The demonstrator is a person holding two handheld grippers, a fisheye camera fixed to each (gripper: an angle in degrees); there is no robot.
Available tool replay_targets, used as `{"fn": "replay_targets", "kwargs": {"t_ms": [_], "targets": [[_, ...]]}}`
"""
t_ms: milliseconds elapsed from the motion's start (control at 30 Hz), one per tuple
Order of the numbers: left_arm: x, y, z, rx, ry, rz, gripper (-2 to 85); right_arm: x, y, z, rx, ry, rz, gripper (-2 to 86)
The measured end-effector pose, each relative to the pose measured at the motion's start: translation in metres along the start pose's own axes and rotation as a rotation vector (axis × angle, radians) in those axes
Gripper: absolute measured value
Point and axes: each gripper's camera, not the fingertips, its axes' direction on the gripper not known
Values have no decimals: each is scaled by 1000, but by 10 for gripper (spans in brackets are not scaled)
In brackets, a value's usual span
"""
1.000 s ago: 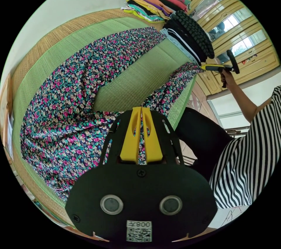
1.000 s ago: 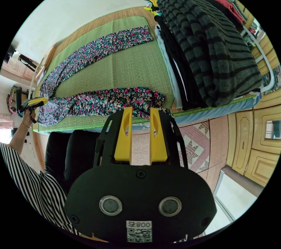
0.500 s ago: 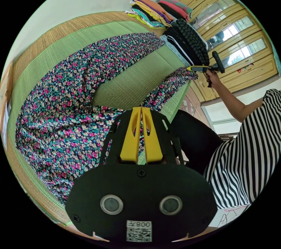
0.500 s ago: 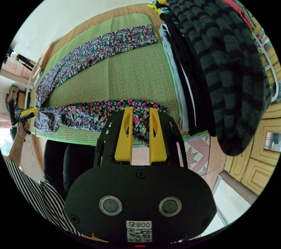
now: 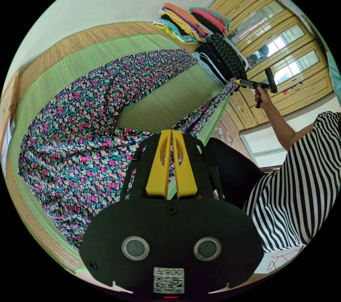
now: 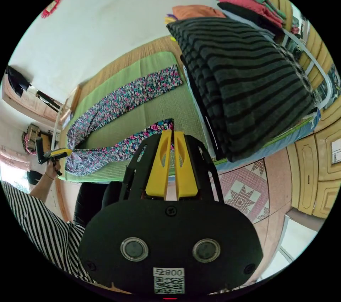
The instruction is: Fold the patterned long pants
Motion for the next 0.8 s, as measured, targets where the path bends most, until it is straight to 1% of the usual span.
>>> {"fn": "replay_targets", "kwargs": {"t_ms": [67,167,233,400,433,500,567,700,800], "targets": [[-1,4,-4,25,5,-11,2,11,15,-23,75,-40,37,7],[-4,7,-8,59,11,-23,2,30,34,-40,133,-113,105,7],[-7,6,-6,61,13,-31,2,42,43,-36,117,-95,131,8],[-24,-3,16,22,13,-84,2,83,63,13,-31,-93,244,9],[-27,-5,21,3,10,-98,2,91,67,21,-56,-101,297,9],[-31,-8,26,2,6,-121,2,98,73,22,-35,-142,322,8],[-35,-11,28,17,18,-147,2,102,76,19,-21,-111,345,7],[-36,-12,30,37,2,-182,3,93,68,16,7,-135,311,7],[-34,-4,23,90,15,-211,4,60,47,34,-53,-140,209,6]]}}
